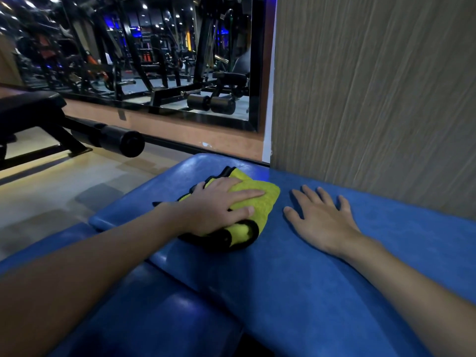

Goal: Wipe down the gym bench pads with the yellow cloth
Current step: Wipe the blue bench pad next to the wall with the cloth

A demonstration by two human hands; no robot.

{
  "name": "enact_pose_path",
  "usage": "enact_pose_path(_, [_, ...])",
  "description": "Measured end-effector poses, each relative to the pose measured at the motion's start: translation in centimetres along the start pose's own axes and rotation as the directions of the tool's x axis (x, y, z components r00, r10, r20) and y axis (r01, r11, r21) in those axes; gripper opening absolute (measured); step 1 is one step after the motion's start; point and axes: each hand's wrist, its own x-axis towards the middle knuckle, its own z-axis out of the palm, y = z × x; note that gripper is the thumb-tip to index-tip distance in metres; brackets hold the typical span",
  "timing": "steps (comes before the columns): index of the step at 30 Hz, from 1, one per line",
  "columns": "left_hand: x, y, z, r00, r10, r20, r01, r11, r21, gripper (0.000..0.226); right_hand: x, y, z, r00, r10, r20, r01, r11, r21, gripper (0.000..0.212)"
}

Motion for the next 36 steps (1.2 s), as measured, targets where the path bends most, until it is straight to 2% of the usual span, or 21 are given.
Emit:
enact_pose_path(7, [9.8, -0.7, -0.2, 1.0, 0.0, -0.005, 0.0, 1.0, -0.025, 0.068, 0.2, -0.1, 0.2, 1.0, -0.003, -0.003, 0.003, 1.0, -0.01, 0.064])
enact_pose_path(11, [11.6, -0.4, -0.2, 1.0, -0.022, -0.021, 0.021, 0.999, -0.033, 0.058, 0.4, 0.0, 0.3, 1.0, -0.008, -0.023, 0.008, 1.0, -0.002, 0.064])
enact_pose_path(16, [8.5, -0.3, -0.1, 1.0, -0.019, -0.022, 0.019, 1.0, -0.02, 0.05, 0.2, 0.2, 0.2, 1.0, -0.01, -0.029, 0.011, 1.0, 0.027, 0.065])
enact_pose_path(25, [-3.4, -0.4, -0.2, 1.0, -0.007, -0.005, 0.007, 0.999, 0.052, 0.062, -0.2, 0.1, -0.2, 1.0, -0.018, -0.019, 0.018, 0.999, 0.032, 0.064])
enact_pose_path(27, [-5.9, -0.3, -0.3, 1.0, 0.008, -0.014, -0.007, 0.997, 0.075, 0.061, -0.3, -0.1, -0.5, 1.0, -0.013, 0.005, 0.013, 1.0, 0.0, 0.063])
enact_pose_path(29, [-8.2, -0.2, -0.5, 1.0, 0.002, 0.009, -0.003, 0.996, 0.087, 0.059, 0.0, -0.4, -1.0, 1.0, -0.023, 0.021, 0.026, 0.993, -0.118, 0.061])
enact_pose_path(31, [-9.6, 0.2, -1.2, 0.997, -0.048, 0.057, 0.042, 0.993, 0.11, 0.06, 0.6, -1.3, -1.9, 0.998, -0.058, 0.0, 0.057, 0.977, -0.204, 0.055])
enact_pose_path(34, [-10.1, 1.7, -1.5, 0.98, -0.194, 0.052, 0.19, 0.979, 0.071, 0.069, 1.7, -2.5, -2.5, 0.995, -0.073, -0.061, 0.069, 0.995, -0.065, 0.054])
enact_pose_path(36, [-9.5, 2.8, -0.7, 0.968, -0.245, 0.051, 0.244, 0.969, 0.021, 0.071, 2.2, -2.5, -2.0, 0.999, -0.041, -0.015, 0.041, 0.999, -0.027, 0.059])
